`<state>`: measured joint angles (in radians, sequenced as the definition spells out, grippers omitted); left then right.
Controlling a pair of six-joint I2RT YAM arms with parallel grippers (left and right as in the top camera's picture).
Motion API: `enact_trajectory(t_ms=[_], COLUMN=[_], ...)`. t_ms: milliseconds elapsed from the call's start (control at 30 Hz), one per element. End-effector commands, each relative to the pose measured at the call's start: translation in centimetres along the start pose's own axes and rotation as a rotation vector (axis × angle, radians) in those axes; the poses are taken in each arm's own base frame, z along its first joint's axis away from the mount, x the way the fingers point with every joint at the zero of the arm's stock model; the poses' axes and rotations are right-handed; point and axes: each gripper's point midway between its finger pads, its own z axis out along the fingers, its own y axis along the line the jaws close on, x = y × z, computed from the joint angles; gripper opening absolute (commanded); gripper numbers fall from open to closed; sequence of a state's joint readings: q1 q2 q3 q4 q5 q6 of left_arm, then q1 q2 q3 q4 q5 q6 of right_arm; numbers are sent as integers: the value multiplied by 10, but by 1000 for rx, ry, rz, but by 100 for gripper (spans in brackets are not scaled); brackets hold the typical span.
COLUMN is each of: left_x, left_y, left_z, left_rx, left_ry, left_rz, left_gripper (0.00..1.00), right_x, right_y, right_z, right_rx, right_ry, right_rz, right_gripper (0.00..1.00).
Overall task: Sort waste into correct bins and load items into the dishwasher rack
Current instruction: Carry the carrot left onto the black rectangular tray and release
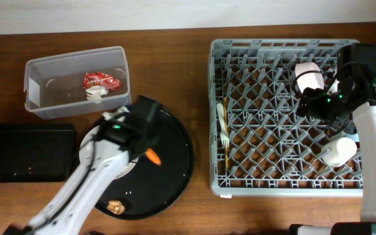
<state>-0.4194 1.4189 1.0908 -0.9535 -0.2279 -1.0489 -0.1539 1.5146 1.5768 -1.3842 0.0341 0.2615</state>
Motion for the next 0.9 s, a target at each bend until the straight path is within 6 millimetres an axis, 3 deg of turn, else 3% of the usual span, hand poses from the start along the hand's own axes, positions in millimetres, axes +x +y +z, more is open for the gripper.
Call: enact_trajectory(t_ms=[0,167,333,433,667,767,867], left_x=[-62,-117,-150,-167,-187,-192,-185], left_y=[42,132,214,249,290,302,306], left_z=[-19,-14,-20,-20,13,41,68], left_rx=[-53,-187,-268,-287,-342,-373,-406], left_ry=[-164,-212,-287,-344,-357,-321,-253], left_rz=[-122,-420,-692,-807,-882,-825,-789], left_gripper=[22,22,22,22,23,23,25], right_x=[1,2,2,2,2,2,1], right_y=[-4,-4,-4,-4,-4,-4,-7], right_z=[-3,-3,-3,-3,-3,-3,-3], right_rx=[11,12,12,12,12,12,27], right_ry=[-10,-6,-6,-6,-7,-7,-10], right_rz=[5,5,5,4,0,0,1], right_gripper=[92,92,92,92,92,92,92])
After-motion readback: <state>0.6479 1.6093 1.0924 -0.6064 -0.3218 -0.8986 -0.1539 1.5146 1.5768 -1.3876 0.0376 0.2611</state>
